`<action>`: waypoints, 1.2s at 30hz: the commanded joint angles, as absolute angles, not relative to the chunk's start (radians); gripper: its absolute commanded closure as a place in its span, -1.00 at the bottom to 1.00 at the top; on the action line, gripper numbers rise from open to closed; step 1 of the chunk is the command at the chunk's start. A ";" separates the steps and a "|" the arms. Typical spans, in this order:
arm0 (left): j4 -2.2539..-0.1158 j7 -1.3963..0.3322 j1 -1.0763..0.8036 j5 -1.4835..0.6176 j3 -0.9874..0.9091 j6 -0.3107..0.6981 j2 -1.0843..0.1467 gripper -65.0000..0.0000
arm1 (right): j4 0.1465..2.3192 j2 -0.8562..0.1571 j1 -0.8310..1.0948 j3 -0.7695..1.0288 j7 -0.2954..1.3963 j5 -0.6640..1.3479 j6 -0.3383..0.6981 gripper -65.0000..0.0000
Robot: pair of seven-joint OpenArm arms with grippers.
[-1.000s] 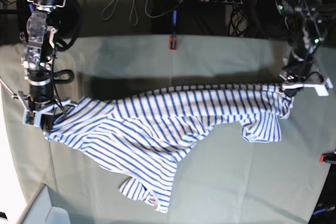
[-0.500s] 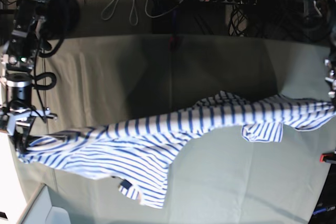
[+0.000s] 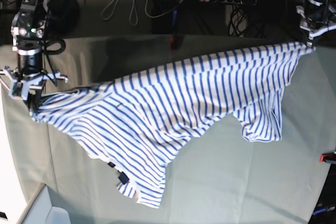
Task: Layout the t-shirt on the table in an organized manner, then fold the t-shirt properly
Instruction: 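Lift the shirt with both grippers and shake it out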
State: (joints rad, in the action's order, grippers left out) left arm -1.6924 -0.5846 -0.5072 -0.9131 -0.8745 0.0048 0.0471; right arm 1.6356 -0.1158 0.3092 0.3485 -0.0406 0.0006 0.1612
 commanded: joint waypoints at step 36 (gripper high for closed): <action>-1.477 -0.568 -0.377 -0.920 -0.786 -0.002 0.039 0.55 | 1.633 -0.127 0.303 0.351 -0.065 0.007 0.151 1.00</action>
State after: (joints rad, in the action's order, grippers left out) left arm -1.4628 -0.5762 -0.3786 -0.9062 -0.7834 -0.0010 0.0475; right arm 1.6161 -0.1154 0.3107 0.3458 -0.0368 0.0006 0.1608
